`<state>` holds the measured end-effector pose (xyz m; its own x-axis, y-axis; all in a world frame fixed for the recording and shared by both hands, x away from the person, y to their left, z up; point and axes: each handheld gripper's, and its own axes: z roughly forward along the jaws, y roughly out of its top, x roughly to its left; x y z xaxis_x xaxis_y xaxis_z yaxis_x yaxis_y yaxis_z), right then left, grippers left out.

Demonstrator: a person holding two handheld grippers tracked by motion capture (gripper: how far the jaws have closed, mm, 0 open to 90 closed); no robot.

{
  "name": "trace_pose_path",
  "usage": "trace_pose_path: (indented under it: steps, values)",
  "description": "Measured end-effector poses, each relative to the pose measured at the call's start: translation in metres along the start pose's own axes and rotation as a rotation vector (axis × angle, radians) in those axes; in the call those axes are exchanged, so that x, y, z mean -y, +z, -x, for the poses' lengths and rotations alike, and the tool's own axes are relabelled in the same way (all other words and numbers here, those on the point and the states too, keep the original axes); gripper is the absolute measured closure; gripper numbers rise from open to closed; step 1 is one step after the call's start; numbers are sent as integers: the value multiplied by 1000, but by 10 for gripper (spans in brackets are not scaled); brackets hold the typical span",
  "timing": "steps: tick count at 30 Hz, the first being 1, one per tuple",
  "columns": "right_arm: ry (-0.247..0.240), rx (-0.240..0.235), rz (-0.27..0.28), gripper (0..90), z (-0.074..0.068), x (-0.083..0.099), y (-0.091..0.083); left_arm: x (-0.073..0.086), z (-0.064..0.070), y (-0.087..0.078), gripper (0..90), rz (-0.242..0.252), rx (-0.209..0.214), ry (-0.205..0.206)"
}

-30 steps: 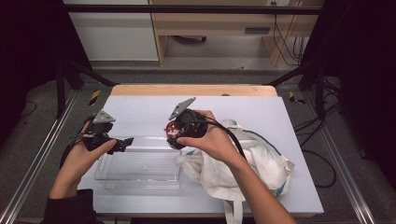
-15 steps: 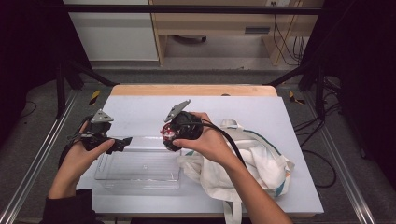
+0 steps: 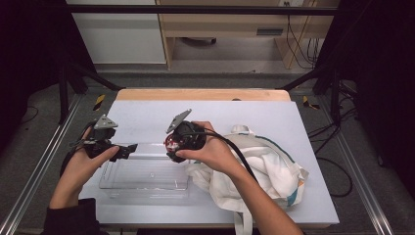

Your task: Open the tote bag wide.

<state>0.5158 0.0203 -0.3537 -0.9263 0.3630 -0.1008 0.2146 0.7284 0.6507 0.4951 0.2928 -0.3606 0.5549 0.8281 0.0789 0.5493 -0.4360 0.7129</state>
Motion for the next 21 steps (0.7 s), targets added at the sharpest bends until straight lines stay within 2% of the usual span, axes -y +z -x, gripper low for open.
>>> trace_pose_path:
  steps: [6,9,21]
  values:
    - [9,-9,-3,245,1,3,4,1,-1,-1,42,5,-2,-9]
    - [3,-16,0,245,0,2,4,0,-2,-1,42,-6,0,4]
    - [-6,-20,-6,245,-2,5,13,0,0,-1,42,-2,0,5]
